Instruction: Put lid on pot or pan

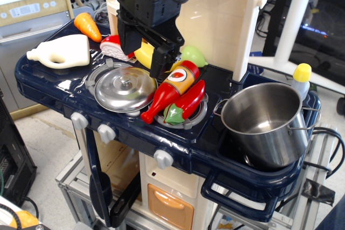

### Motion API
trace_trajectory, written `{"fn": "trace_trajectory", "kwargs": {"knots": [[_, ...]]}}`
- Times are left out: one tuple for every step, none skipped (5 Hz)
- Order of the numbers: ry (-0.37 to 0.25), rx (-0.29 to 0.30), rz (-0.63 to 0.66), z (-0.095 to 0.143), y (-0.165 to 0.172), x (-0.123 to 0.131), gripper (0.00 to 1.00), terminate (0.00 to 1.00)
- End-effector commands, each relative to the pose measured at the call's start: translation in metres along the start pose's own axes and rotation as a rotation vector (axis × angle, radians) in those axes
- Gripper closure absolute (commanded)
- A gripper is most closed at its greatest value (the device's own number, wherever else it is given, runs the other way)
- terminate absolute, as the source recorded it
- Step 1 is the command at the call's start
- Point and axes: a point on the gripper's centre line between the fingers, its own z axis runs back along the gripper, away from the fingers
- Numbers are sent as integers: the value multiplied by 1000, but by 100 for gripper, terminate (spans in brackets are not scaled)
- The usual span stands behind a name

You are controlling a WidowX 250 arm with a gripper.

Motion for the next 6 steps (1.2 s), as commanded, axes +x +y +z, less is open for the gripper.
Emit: {"fn": "trace_trajectory", "kwargs": {"knots": [[-56, -3, -15, -18, 26, -2, 0, 0], [-72, -39, -8, -32, 31, -1, 0, 0], [-80, -63, -5, -47, 30, -4, 0, 0], [-68, -75, -21, -54, 32, -4, 0, 0], [-82, -70, -13, -60, 31, -4, 100, 0], [-72, -63, 2, -54, 29, -5, 100, 0]]}}
